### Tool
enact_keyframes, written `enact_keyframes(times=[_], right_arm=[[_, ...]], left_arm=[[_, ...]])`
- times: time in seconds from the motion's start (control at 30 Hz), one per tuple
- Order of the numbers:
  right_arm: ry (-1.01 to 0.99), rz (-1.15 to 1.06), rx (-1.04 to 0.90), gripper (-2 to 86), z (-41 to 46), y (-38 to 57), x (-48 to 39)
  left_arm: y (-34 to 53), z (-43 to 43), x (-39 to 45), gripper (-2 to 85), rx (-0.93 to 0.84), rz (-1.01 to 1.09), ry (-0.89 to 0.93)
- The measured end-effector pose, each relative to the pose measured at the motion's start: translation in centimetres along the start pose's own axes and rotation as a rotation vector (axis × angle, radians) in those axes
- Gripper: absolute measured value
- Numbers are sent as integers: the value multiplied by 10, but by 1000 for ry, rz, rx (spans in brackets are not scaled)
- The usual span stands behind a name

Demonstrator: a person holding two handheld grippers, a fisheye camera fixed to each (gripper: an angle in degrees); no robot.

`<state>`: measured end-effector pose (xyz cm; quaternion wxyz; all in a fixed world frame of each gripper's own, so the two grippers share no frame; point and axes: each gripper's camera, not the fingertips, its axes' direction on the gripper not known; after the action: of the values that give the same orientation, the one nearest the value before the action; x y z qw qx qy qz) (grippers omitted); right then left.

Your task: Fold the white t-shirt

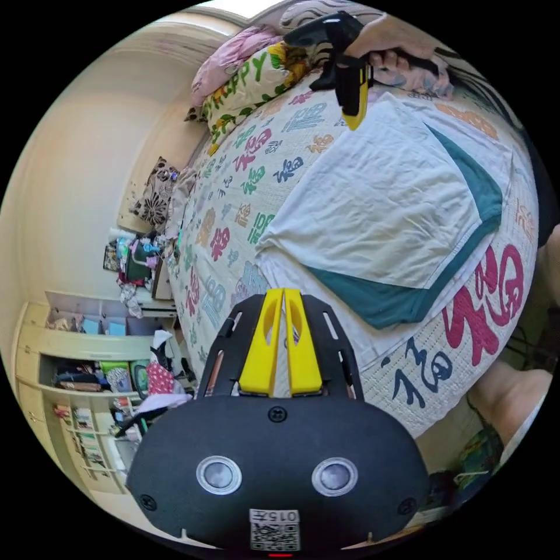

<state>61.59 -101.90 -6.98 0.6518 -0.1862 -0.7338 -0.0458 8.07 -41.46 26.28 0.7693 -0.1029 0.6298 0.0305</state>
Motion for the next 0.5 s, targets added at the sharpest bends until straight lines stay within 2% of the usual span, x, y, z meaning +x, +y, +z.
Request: enact_keyframes(times=[0.13, 0.2, 0.3, 0.4, 0.5], right_arm=[[14, -154, -74, 23, 39, -51, -53], [37, -228, -92, 43, 53, -76, -77], [121, -335, -110, 62, 75, -117, -112], [172, -398, -182, 85, 104, -159, -136], [208, -452, -273, 100, 134, -190, -160]], left_arm=[[48, 17, -31, 1, -74, -318, 196], [97, 35, -51, 6, -145, -606, 350], [161, 52, -62, 18, -225, -928, 417], [202, 74, -61, 35, -275, -1082, 462], [220, 107, -59, 56, -263, -1128, 587]])
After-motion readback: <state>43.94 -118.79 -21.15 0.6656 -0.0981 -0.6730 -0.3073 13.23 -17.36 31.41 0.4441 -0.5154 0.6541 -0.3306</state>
